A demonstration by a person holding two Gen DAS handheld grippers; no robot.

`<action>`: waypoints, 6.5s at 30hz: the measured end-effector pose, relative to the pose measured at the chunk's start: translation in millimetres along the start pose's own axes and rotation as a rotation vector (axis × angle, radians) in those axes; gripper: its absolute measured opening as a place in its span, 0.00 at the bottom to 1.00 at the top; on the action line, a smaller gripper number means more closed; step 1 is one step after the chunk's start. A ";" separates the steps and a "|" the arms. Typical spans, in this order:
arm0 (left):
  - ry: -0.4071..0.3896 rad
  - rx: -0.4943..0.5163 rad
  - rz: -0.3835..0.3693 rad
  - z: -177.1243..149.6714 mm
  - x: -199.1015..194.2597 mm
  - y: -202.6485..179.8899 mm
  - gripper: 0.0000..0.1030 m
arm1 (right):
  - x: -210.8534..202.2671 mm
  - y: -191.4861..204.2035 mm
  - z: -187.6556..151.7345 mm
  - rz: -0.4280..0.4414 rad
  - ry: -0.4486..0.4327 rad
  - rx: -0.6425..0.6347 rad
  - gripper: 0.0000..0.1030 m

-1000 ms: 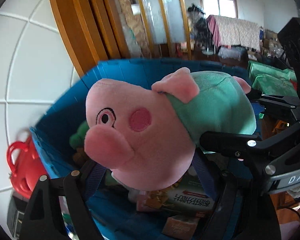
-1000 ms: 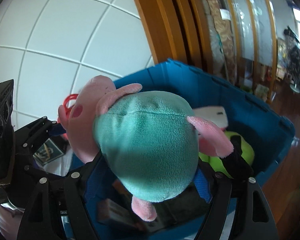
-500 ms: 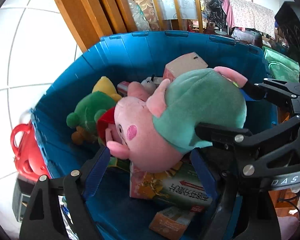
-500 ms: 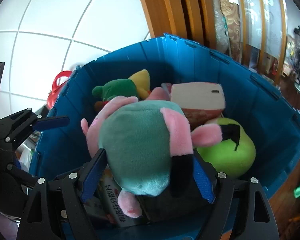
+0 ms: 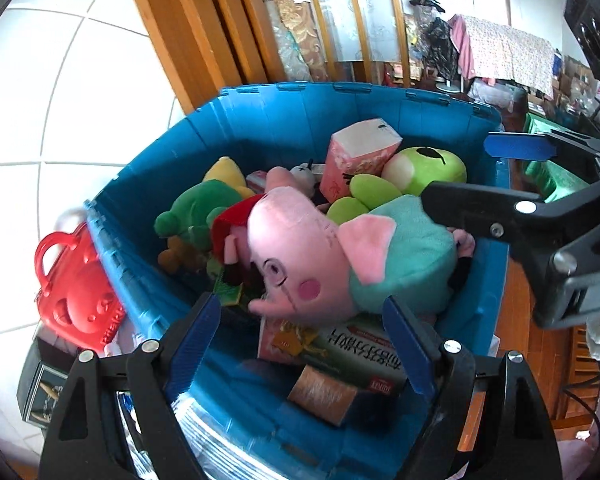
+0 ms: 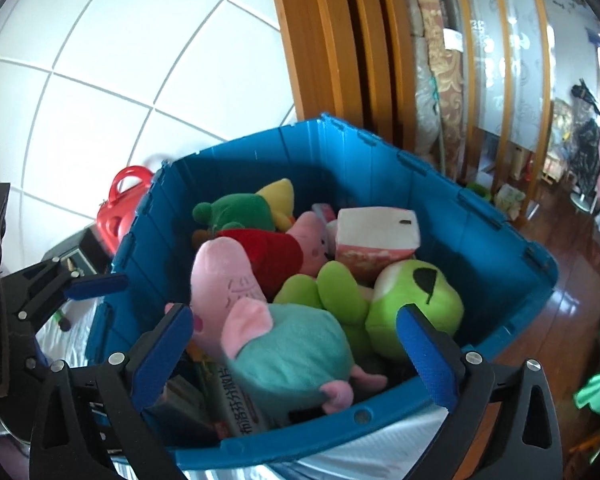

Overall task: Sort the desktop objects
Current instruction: 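Open both grippers to drop the pig plush into the bin, then move both grippers back over the table, then grasp the black flashlight with the left gripper while the right grasps the blue-hatted white bunny, then carry the flashlight and bunny plush over the blue bin, then open both grippers to drop the flashlight and bunny into the bin, then move both grippers back over the table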

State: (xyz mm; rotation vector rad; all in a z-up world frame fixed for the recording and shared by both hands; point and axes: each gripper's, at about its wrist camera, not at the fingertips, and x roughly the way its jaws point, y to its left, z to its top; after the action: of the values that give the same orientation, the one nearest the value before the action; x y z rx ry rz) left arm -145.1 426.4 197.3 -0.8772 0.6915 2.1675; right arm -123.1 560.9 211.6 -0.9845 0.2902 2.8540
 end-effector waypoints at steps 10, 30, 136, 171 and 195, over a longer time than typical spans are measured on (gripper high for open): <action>-0.187 -0.186 0.158 -49.3 -63.4 37.3 0.81 | -33.5 42.6 -14.1 -0.009 -0.073 -0.009 1.00; -0.133 -0.691 0.461 -282.2 -81.9 204.6 0.81 | -43.2 228.4 -53.4 0.332 -0.351 -0.200 1.00; -0.344 -0.510 0.220 10.0 -37.6 14.2 0.33 | -9.0 15.4 13.3 0.091 -0.253 -0.161 0.49; -0.204 -0.475 0.267 47.1 24.9 -8.7 0.53 | 59.3 -66.8 15.5 -0.030 -0.158 -0.087 0.81; -0.320 -0.671 0.460 -115.5 -91.1 70.8 0.78 | -19.5 34.2 2.8 0.115 -0.339 -0.111 1.00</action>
State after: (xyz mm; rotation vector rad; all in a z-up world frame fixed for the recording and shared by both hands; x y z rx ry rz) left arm -105.9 268.3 207.6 -0.6951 -0.0252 2.9451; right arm -115.1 527.3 230.8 -0.4953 0.1618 3.1026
